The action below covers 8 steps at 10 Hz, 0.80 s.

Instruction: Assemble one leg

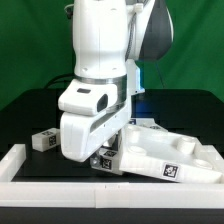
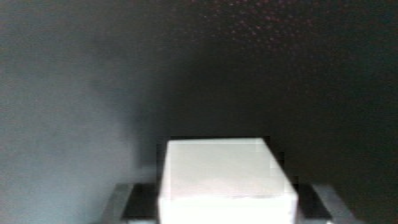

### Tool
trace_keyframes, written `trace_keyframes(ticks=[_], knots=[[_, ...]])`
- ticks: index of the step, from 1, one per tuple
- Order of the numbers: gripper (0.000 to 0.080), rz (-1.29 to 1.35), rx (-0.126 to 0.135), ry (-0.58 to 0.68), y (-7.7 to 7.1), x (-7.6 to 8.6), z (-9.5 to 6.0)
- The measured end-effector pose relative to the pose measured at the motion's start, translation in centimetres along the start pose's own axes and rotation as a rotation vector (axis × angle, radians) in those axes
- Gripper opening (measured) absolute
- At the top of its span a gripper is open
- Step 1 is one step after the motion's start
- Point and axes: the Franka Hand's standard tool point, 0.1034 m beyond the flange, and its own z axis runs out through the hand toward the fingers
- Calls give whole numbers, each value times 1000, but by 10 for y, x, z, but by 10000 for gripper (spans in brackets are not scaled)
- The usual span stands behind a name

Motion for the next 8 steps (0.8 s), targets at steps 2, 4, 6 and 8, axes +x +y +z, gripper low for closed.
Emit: trace_keyframes(ticks=[2, 4, 6, 8], knots=[[284, 0, 0, 0, 0, 0, 0], [284, 0, 0, 0, 0, 0, 0], [285, 3, -1, -2, 1, -3, 0], [285, 14, 1, -9, 6, -9, 0]])
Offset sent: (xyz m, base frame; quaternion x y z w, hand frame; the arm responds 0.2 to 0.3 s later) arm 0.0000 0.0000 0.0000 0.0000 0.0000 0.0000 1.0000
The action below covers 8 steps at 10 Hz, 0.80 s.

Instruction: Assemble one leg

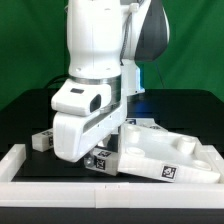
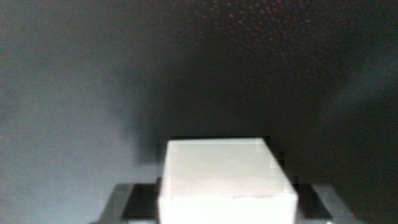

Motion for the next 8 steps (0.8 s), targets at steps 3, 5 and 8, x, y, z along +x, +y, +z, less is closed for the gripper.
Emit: trace_keyframes(ticks=[3, 5, 8], knots=[[285, 10, -2, -3, 3, -6, 0], [285, 9, -3, -2, 3, -5, 0], [285, 10, -4, -4, 5, -10, 1]])
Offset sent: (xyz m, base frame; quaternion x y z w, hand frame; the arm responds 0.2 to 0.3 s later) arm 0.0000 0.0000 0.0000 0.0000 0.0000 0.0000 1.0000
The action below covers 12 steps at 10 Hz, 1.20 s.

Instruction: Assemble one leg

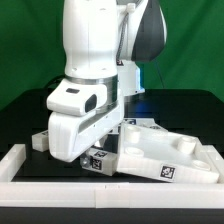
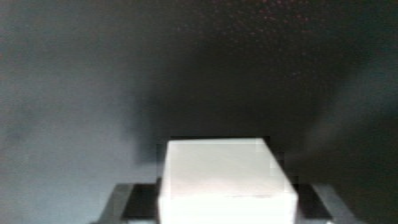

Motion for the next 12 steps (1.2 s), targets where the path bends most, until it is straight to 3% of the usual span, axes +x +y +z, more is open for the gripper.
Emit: trace_keyframes(ticks=[5, 10, 12], knots=[[285, -101, -4, -4, 9, -20, 1], [285, -149, -3, -4, 10, -22, 1], [285, -262, 0, -4, 16, -35, 1]])
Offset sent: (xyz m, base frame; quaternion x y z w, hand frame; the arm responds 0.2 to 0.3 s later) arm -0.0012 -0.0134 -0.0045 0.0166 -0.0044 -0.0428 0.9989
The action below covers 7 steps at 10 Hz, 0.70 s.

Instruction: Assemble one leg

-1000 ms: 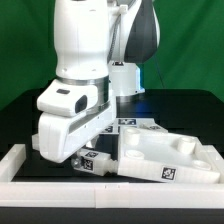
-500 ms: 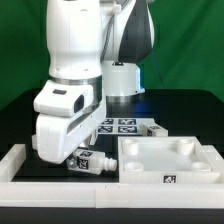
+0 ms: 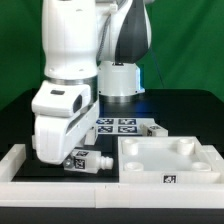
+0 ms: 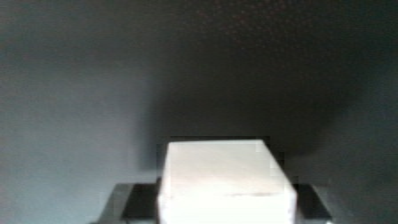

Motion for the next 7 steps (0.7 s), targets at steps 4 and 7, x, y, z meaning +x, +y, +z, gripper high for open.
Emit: trace_keyframes(ticks=[4, 7], knots=[[285, -239, 29, 11, -4, -22, 1], [285, -244, 28, 10, -4, -21, 0]])
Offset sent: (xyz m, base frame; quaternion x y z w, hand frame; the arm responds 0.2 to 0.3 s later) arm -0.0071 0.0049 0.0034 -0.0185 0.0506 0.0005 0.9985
